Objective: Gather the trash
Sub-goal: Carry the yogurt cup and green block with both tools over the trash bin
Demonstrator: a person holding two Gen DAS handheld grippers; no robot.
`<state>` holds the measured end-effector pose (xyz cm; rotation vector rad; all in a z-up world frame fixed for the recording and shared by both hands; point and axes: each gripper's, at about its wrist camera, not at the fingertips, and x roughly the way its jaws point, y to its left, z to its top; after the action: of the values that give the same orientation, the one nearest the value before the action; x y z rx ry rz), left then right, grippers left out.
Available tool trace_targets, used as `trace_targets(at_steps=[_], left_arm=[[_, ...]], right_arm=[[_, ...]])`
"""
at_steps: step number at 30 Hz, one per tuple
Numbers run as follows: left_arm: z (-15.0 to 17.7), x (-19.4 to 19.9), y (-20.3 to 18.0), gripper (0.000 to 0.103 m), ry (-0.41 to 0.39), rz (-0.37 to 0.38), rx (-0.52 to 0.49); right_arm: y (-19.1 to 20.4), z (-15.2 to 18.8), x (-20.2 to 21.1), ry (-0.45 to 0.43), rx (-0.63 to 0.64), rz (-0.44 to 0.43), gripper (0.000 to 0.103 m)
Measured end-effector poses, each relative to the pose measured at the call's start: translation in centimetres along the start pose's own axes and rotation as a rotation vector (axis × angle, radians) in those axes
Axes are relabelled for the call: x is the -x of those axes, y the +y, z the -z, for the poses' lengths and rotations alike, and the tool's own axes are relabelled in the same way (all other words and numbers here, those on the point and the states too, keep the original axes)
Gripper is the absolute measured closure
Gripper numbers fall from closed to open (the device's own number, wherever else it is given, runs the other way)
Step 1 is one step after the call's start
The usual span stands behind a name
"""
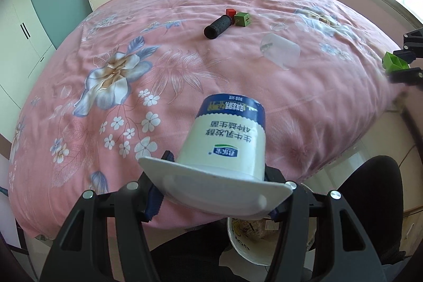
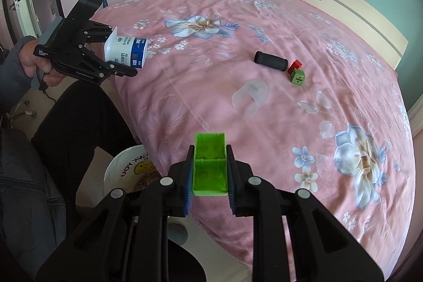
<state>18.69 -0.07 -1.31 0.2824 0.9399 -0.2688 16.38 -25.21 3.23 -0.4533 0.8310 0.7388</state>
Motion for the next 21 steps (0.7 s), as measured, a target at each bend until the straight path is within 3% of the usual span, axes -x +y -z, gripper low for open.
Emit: trace_targets(at_steps=[21], left_arm=[[7.9, 2.4, -2.0, 0.041, 0.016, -0.001, 0.009]], right_arm=[[8.8, 4.6, 0.2, 0.022, -0.015, -0.071, 0.081]])
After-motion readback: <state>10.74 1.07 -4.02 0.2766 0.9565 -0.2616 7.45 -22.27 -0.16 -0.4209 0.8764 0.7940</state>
